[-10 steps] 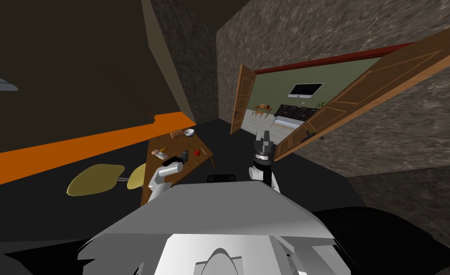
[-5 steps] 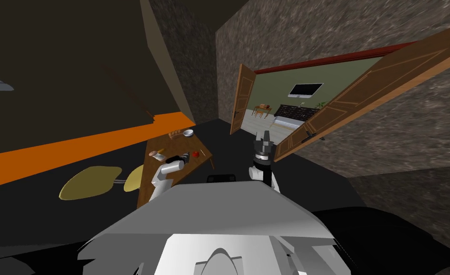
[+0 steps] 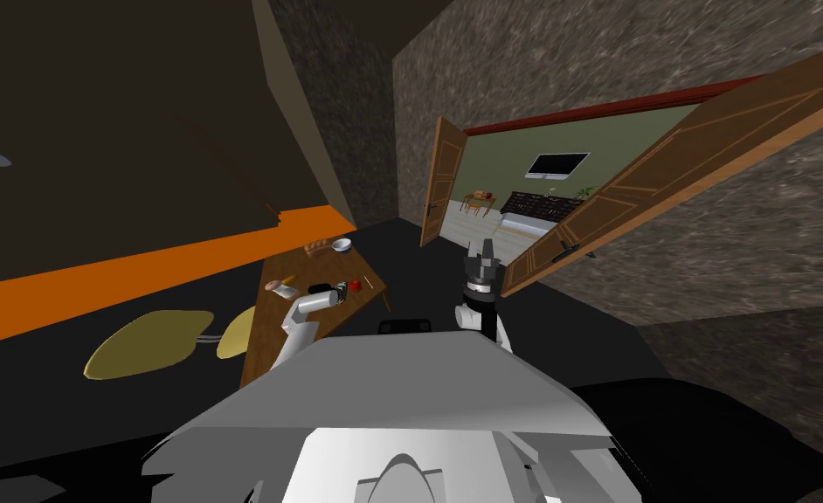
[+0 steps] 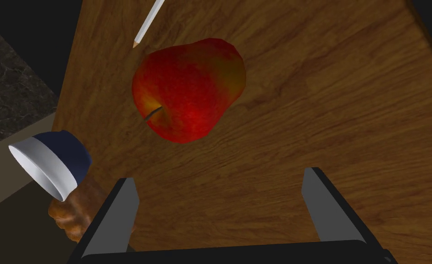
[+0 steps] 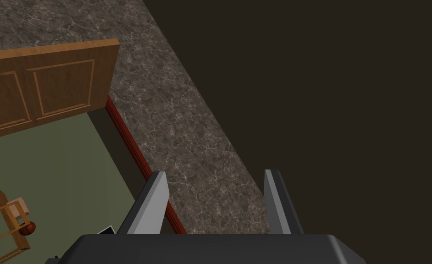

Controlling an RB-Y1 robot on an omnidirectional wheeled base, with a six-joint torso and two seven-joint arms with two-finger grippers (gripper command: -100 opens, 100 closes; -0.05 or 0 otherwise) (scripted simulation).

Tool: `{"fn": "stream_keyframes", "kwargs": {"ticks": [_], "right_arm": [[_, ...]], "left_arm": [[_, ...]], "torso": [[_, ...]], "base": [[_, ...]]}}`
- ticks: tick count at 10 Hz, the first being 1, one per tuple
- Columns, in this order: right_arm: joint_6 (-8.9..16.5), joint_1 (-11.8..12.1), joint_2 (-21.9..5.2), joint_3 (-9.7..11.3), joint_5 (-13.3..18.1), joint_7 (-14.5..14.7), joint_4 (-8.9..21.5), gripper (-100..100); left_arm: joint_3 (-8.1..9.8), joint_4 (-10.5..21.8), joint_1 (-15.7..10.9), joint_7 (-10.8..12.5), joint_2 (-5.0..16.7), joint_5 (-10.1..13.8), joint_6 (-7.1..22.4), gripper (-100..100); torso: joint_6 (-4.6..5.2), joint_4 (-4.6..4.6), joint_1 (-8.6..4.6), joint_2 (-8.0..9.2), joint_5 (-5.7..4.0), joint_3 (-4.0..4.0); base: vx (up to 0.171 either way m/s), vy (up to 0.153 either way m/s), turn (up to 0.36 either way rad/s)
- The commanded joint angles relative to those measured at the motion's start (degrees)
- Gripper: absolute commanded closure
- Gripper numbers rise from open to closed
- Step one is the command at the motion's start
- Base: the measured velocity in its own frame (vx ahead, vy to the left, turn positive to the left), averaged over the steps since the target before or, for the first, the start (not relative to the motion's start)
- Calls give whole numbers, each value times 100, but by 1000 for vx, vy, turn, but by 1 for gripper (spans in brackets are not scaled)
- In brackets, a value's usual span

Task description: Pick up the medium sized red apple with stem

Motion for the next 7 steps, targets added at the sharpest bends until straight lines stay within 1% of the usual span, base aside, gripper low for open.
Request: {"fn": "stream_keyframes", "kwargs": {"ticks": [1,3,4,5,6,7], "right_arm": [[0,0,0,0,0,0,0,0],[0,0,0,0,0,0,0,0],[0,0,0,0,0,0,0,0],[0,0,0,0,0,0,0,0],[0,0,0,0,0,0,0,0],[0,0,0,0,0,0,0,0]], "left_arm": [[-4,224,-174,3,44,-34,250,-100],[-12,410,-324,6,87,-70,459,-100],[-20,540,-439,10,121,-99,595,-100],[-25,609,-513,12,143,-119,662,-100],[-22,565,-462,11,126,-106,593,-100],[-23,577,-472,10,129,-108,610,0]], "torso": [[0,0,0,0,0,0],[0,-1,-3,-2,-1,-1],[0,-1,-2,-2,-1,-1],[0,-1,-1,-6,-1,-3],[0,-3,0,-12,0,-7],[-2,-1,4,3,0,0]], "base": [[68,-31,-16],[69,-23,-17],[80,-20,-30],[102,-15,-34],[48,-6,-6],[9,-1,1]]}}
